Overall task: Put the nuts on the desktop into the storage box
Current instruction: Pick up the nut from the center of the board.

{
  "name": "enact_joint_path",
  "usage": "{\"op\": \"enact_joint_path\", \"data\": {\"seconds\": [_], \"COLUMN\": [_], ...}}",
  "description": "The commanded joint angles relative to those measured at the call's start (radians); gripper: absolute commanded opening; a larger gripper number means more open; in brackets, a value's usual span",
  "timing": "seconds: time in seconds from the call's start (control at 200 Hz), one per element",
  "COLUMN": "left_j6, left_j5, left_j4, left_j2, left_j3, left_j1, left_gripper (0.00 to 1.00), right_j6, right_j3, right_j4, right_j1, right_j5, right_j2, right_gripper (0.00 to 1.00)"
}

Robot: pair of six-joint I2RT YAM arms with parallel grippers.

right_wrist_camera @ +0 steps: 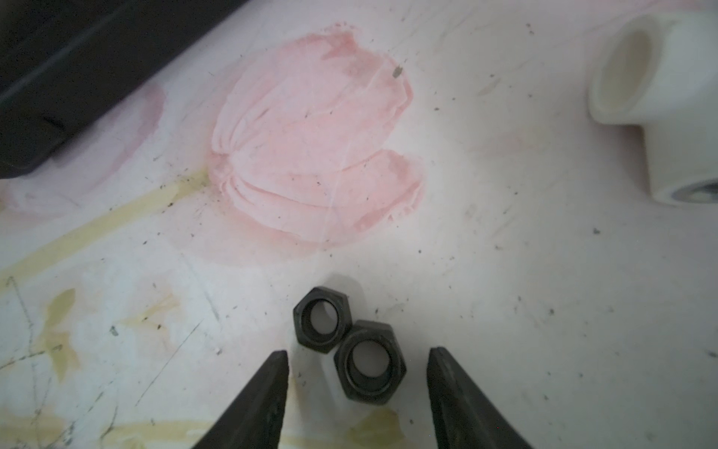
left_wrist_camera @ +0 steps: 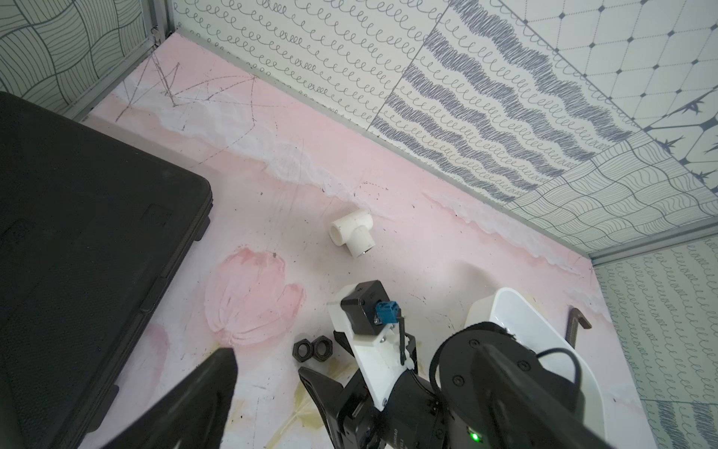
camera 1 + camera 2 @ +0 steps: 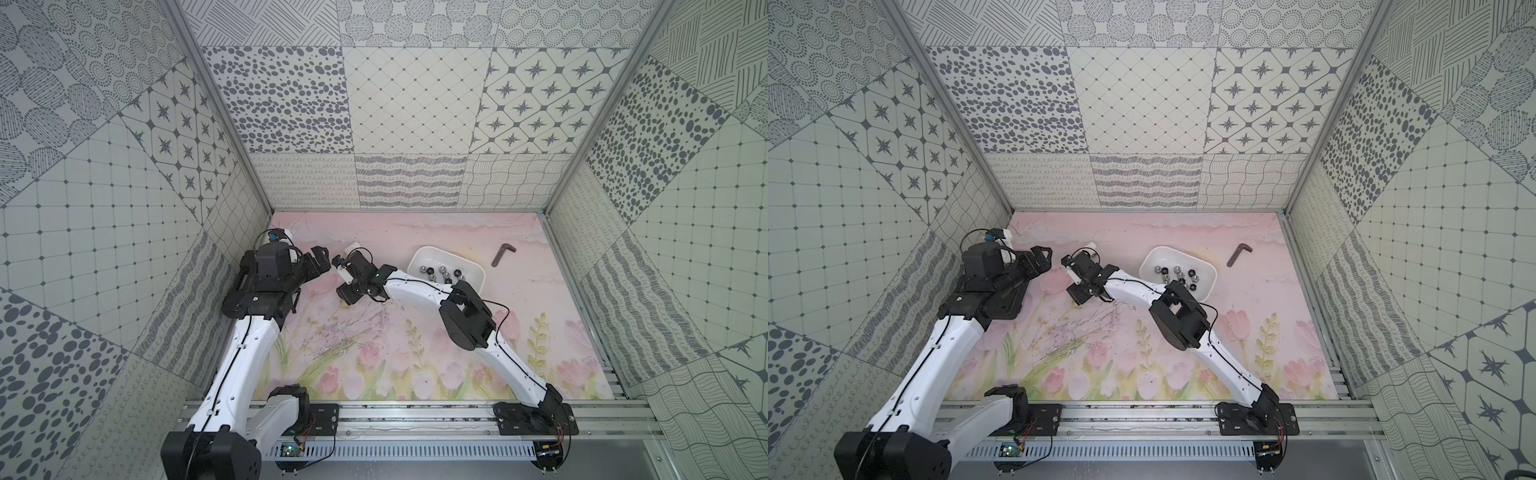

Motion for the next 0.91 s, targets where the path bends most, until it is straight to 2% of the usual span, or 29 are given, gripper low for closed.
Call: {"op": "enact_joint_path", "data": {"seconds": [0.0,0.27,0.4,0.61,0.901], "left_j6": [0.004,0.005,0.006,0.006,0.004], "left_j5": [0.003,-0.001,-0.002,-0.002,-0.001], "left_j4": [0.035,0.032,0.032,0.033,0.035], "left_j2": [-0.003,-0.008,-0.008,-0.008,-0.006], "left_j3": [-0.004,-0.004,-0.005,-0.005,-0.003], "left_j1": [0.002,0.003,0.002,0.002,0.002], "left_gripper": [0.99,0.99,0.99,0.99,0.99], "right_j6": [-0.007,-0.016,-0.023,-0.029,-0.001], "right_j3": [0.026,0.012,-0.009,-0.144,-0.479], "right_j4": [-0.003,-0.002,0.002,0.096,0.256], "right_j1": [0.007,0.007,0.007,0.003,-0.041], "right_j5": [-0.020,-0.012,0.002,0.023,0.058], "right_j2": [0.031,0.030,0.017,-0.081,-0.350], "right_gripper": [0.56,0.33,0.26,0.21,0.20]}}
